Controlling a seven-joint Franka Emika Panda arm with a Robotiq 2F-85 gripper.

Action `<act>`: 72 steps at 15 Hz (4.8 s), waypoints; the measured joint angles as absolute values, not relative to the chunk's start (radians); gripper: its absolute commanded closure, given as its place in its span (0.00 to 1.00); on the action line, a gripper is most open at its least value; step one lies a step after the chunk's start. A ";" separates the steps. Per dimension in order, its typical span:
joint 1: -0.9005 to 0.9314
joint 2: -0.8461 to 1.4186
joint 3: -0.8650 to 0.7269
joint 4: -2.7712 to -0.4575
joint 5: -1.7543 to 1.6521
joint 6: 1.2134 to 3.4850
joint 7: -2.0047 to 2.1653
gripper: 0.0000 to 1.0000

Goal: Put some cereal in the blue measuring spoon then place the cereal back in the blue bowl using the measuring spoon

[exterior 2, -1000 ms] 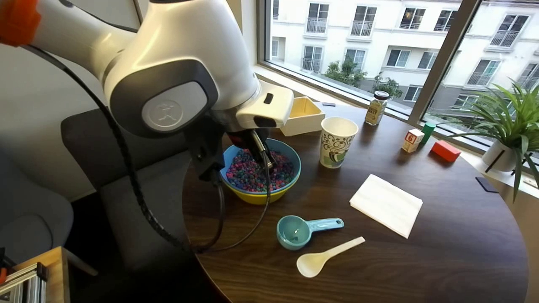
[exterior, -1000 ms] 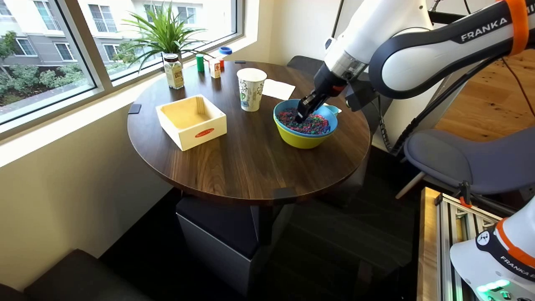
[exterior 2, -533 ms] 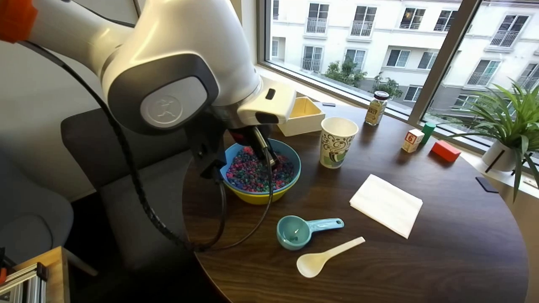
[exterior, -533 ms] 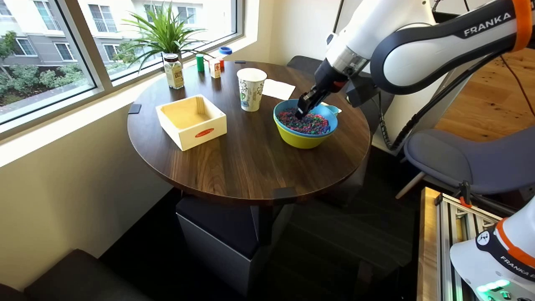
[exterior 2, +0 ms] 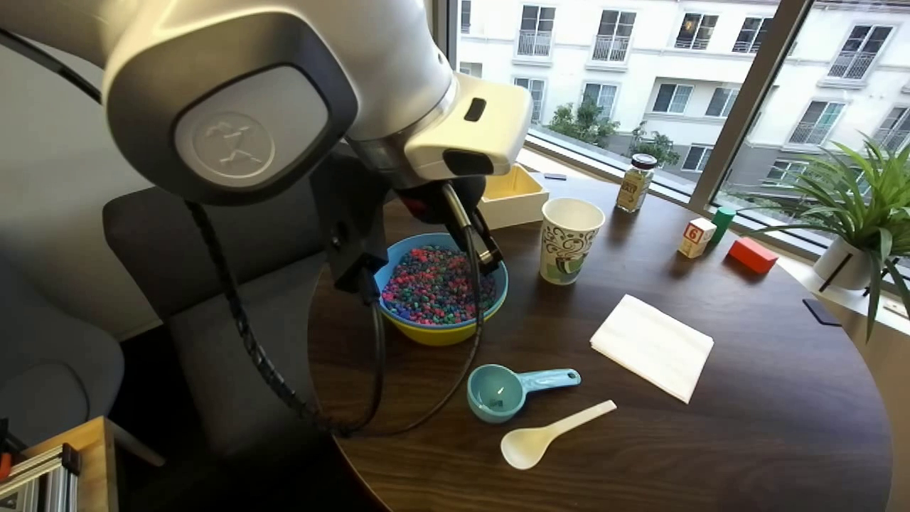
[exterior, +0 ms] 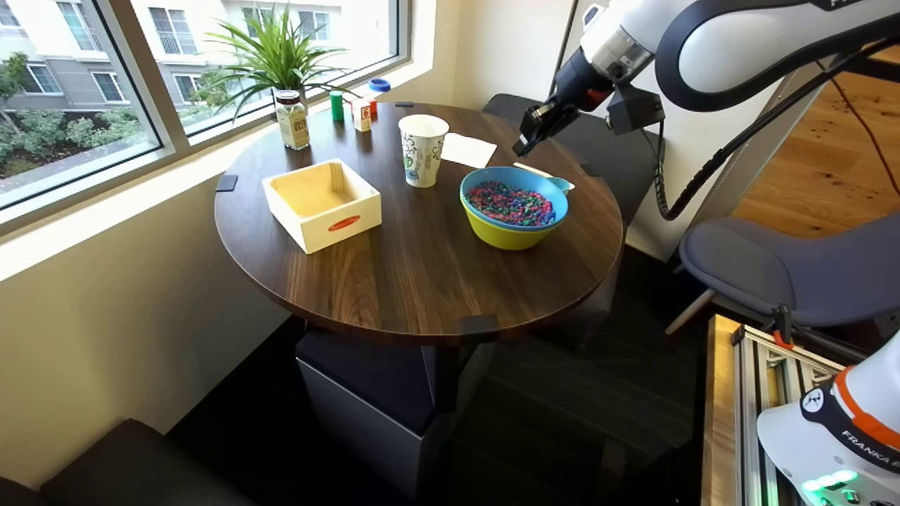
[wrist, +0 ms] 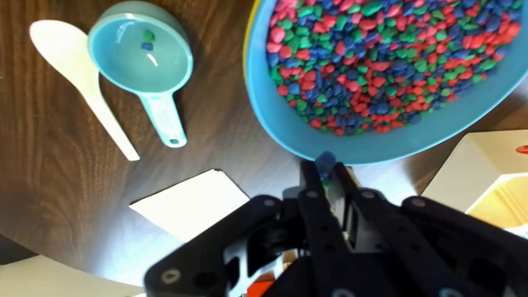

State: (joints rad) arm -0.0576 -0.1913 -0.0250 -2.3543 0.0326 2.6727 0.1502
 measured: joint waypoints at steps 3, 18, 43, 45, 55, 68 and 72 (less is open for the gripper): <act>-0.095 -0.204 -0.045 -2.373 0.026 2.672 0.153 0.97; -0.156 -0.194 -0.090 -2.468 0.023 2.666 0.155 0.97; -0.157 -0.108 -0.117 -2.387 0.039 2.733 0.159 0.00; -0.155 -0.078 -0.116 -2.369 0.039 2.733 0.158 0.00; -0.141 0.044 -0.111 -2.286 0.039 2.733 0.153 0.21; -0.134 0.084 -0.107 -2.257 0.039 2.733 0.148 0.52; -0.129 0.086 -0.106 -2.257 0.039 2.733 0.147 0.58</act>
